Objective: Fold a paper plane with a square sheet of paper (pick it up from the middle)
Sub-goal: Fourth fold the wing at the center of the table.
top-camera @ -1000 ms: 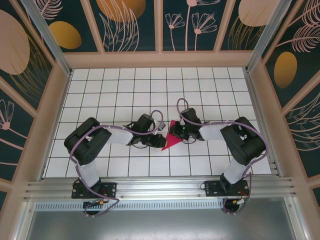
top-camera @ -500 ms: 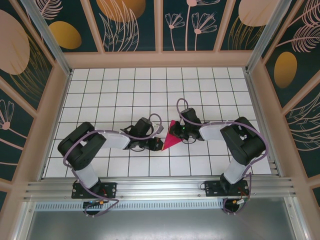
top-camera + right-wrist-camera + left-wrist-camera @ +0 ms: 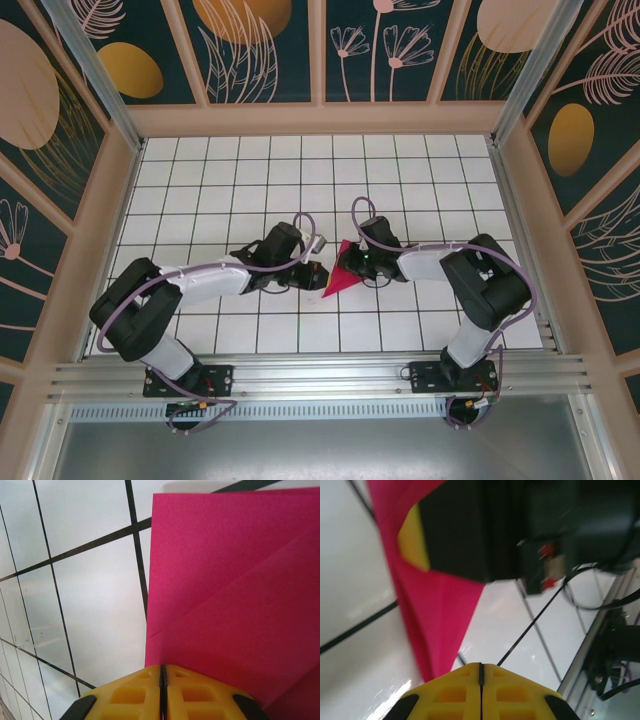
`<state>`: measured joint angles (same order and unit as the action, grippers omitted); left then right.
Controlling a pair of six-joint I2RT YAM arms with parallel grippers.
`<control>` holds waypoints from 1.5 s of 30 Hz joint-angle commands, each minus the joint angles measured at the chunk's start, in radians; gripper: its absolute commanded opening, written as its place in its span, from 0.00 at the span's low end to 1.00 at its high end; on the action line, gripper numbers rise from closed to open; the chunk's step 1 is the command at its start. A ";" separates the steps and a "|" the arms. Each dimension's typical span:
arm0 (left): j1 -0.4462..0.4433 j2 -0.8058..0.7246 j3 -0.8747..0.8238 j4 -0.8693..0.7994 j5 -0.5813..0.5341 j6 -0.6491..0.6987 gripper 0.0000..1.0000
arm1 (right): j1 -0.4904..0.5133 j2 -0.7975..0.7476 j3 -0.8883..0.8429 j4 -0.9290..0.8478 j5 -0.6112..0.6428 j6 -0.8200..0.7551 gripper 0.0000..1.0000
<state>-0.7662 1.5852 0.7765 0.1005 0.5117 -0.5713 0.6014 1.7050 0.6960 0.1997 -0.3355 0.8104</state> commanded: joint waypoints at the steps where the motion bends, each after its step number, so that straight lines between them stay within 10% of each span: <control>1: -0.005 0.076 0.037 0.070 0.075 -0.026 0.08 | 0.012 0.063 -0.011 -0.078 0.057 0.002 0.12; 18: -0.039 0.270 -0.031 -0.045 -0.053 0.000 0.07 | 0.012 0.066 -0.001 -0.093 0.067 -0.003 0.12; 32: -0.059 0.215 -0.149 -0.060 0.080 0.018 0.08 | 0.011 0.071 0.007 -0.110 0.083 -0.005 0.12; 45: -0.061 0.181 -0.221 -0.162 -0.039 -0.038 0.05 | 0.016 0.063 0.002 -0.107 0.084 -0.004 0.12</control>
<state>-0.8028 1.7290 0.6430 0.2836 0.4980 -0.5812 0.6170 1.7180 0.7136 0.1902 -0.3374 0.8131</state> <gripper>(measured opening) 0.056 0.121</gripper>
